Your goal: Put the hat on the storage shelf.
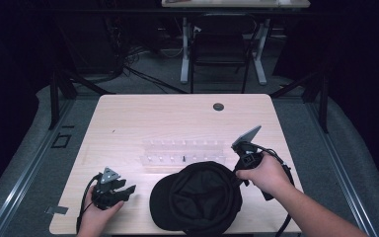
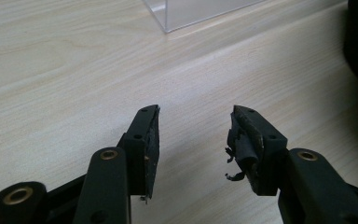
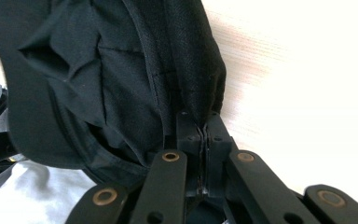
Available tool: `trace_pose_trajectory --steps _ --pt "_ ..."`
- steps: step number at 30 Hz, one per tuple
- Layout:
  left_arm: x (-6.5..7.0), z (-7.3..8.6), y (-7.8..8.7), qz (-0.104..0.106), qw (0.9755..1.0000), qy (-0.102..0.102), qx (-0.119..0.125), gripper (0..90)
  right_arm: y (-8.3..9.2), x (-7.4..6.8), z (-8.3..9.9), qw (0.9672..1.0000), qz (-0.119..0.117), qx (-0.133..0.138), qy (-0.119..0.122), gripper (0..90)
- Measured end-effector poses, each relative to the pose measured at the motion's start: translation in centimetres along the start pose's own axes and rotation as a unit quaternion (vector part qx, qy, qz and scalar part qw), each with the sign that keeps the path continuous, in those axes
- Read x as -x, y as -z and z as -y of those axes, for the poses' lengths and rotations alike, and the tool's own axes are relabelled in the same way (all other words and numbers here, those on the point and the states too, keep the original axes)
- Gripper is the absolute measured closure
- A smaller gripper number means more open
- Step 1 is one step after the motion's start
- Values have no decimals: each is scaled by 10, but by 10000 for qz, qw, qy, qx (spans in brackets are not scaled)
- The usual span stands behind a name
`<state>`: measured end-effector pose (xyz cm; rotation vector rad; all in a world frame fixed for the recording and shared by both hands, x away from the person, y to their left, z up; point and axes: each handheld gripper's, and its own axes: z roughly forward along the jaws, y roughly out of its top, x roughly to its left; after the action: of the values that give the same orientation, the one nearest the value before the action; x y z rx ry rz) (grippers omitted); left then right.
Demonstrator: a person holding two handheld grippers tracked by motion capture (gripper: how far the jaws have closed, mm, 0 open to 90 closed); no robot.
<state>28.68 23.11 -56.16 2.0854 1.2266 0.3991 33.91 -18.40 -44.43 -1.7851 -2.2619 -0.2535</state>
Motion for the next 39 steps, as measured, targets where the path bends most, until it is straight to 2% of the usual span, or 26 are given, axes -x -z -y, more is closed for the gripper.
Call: trace_pose_trajectory --steps 1,10,14,15,16,17,21,23,28,30,33,34,36,39 --pt "0 0 0 7 10000 -1 -3 527 2 -2 0 10000 -1 78 -53 880" --pt "0 0 -1 -23 10000 19 49 527 23 -11 0 10000 62 10 -34 880" --pt "0 0 0 -20 10000 30 58 527 31 -14 -1 10000 -18 58 -76 880" --pt "-1 0 -1 -22 10000 27 52 527 36 -16 -1 10000 -36 1 -49 880" --pt "-1 0 -1 -27 10000 25 42 527 37 -18 -1 9999 -30 99 -124 880" --pt "-1 0 0 -7 10000 12 -7 527 40 -19 -1 9999 -9 59 -93 880" --pt "-1 0 -1 -22 10000 20 44 527 49 -25 -1 9999 -20 92 -112 880" --pt "-1 0 -1 -21 10000 18 41 527 55 -27 -2 10000 20 5 -32 880" --pt "-1 0 0 -1 10000 -7 -55 527 65 -34 -2 9999 42 115 -83 881" --pt "-1 0 -1 -5 10000 26 9 527 70 -36 -2 9999 48 90 -68 881" --pt "-1 0 1 4 10000 9 -60 527 77 -39 -2 10000 28 47 -75 881" --pt "-1 0 0 3 10000 23 0 527 79 -40 -2 10000 22 9 -47 881" --pt "-1 0 0 4 10000 23 5 527 81 -43 -1 9999 20 96 -102 881" --pt "-1 0 0 8 10000 23 4 527 86 -45 -1 9999 29 60 -103 881"
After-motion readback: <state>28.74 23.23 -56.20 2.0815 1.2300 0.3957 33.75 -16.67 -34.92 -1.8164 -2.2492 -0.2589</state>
